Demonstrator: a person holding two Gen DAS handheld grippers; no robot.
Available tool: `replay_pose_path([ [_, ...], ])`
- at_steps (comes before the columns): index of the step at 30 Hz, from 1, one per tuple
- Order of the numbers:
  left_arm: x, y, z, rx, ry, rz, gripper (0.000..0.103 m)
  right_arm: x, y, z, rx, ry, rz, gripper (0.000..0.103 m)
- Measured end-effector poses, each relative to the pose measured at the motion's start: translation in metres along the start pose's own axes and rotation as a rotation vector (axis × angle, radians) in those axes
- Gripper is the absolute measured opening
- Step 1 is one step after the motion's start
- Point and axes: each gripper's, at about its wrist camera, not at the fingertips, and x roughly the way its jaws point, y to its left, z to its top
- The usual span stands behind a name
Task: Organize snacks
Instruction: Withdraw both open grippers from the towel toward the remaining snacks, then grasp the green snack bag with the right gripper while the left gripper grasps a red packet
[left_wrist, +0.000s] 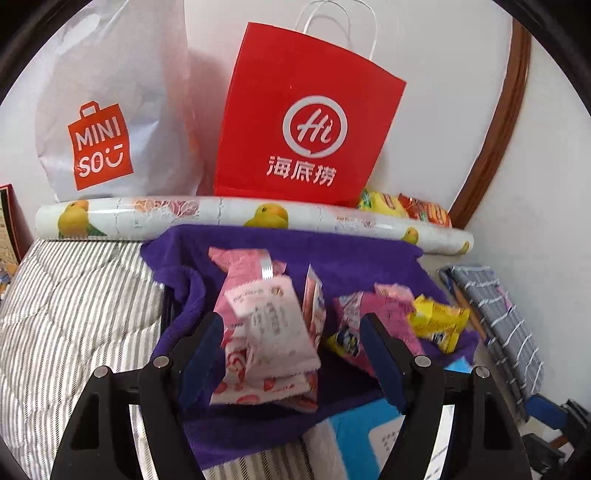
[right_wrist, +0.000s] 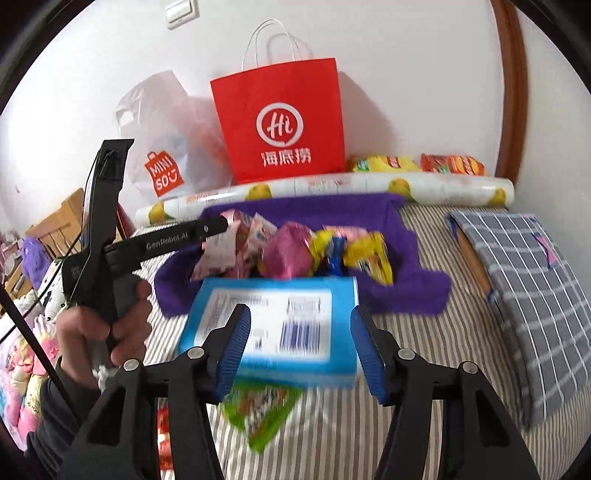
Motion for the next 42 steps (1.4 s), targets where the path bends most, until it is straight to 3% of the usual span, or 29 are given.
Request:
replay_pose_path([
  [6, -0.01, 0.01, -0.02, -0.022, 0.019, -0.006, 0.075, -0.015, -0.001, -0.021, 0.048, 0.02, 0.008, 0.057],
  [16, -0.025, 0.034, -0.037, -0.052, 0.022, 0.003, 0.075, -0.005, 0.017, -0.052, 0.053, 0.08, 0.039, 0.057],
  [22, -0.022, 0.038, -0.035, -0.075, 0.035, -0.004, 0.075, 0.008, 0.025, -0.064, 0.027, 0.107, 0.034, 0.066],
  [39, -0.021, 0.037, -0.036, -0.075, 0.033, -0.01, 0.075, 0.057, 0.037, -0.069, 0.015, 0.2, 0.057, 0.067],
  [42, -0.02, 0.037, -0.036, -0.071, 0.031, -0.007, 0.075, 0.059, 0.04, -0.07, -0.004, 0.185, 0.032, 0.066],
])
